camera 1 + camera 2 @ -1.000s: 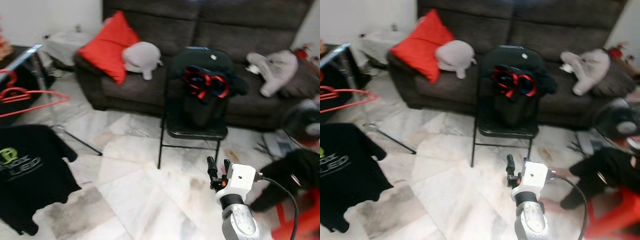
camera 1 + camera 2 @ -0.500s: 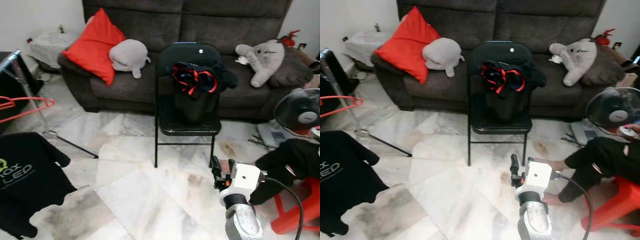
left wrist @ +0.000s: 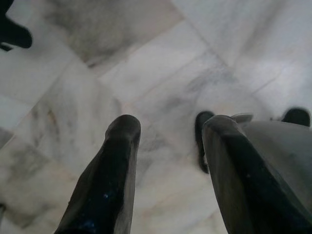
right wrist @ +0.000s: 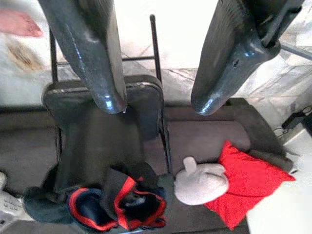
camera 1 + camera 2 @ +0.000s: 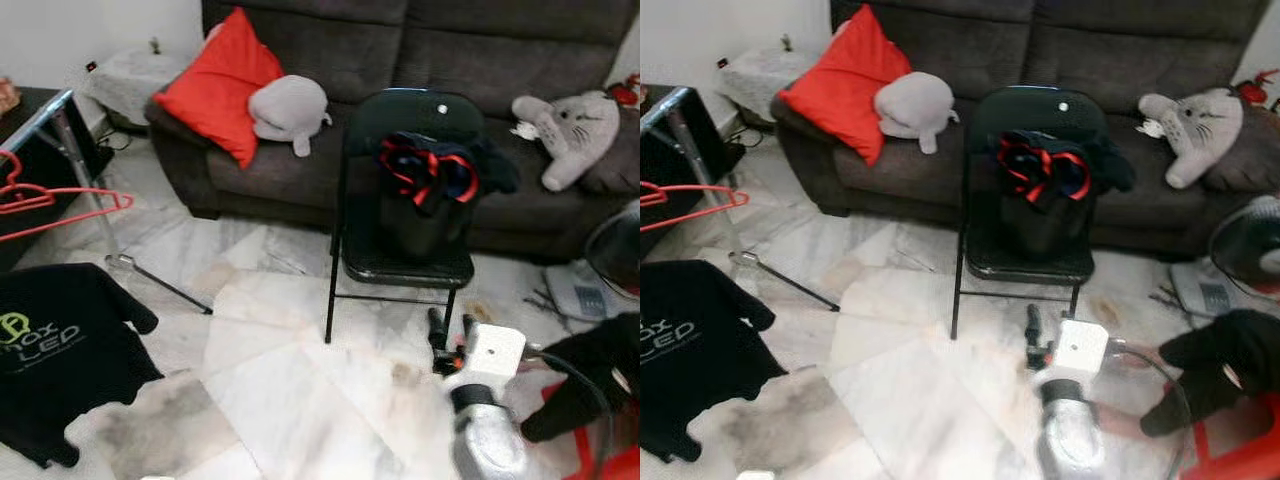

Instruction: Hang hanger

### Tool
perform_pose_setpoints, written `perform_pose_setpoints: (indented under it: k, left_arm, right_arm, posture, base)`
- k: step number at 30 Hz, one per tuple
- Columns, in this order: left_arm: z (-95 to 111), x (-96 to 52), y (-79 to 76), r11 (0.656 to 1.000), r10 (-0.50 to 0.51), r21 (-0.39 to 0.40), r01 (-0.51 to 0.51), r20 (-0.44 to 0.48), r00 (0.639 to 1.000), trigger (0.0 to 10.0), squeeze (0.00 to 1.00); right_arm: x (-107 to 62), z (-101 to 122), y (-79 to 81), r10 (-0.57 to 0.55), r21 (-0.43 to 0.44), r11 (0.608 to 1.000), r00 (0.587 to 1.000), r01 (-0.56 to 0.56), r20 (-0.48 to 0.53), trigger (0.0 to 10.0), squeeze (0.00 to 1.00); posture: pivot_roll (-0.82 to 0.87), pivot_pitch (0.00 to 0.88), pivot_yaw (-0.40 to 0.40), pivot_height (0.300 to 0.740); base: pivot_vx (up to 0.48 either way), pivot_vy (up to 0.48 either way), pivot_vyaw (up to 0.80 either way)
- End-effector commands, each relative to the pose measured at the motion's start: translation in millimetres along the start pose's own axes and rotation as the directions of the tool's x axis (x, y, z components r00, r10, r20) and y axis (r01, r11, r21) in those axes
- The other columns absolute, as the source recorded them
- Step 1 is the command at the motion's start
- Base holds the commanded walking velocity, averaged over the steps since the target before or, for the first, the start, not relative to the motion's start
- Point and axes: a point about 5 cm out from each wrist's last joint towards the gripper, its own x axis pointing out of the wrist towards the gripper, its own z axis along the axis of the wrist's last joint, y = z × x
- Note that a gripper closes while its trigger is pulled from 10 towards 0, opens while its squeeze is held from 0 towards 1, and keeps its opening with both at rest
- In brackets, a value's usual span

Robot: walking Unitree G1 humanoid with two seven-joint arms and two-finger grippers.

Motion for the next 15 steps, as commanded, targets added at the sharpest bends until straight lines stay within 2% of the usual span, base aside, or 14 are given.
perform_pose_setpoints:
  k: [1,15]
  left_arm:
    - [-2.4,0.2,-7.0,1.000,-0.014,-0.007,0.014,-0.013,1.000,10.0,0.00]
    - [-7.7,-1.9,1.0,1.000,-0.010,-0.008,0.010,-0.029,1.000,10.0,0.00]
  right_arm:
    - [-1.4,0.2,-11.0,-0.035,-0.015,0.999,0.999,0.035,-0.002,10.0,0.00]
    - [-0.6,0.6,-13.6,-0.060,-0.006,0.998,0.998,0.060,0.003,10.0,0.00]
  posture:
    - [-0.05,0.116,0.006,0.740]
    - [-0.05,0.117,0.007,0.740]
  base:
    - [0.296,0.000,0.00]
    - [0.298,0.000,0.00]
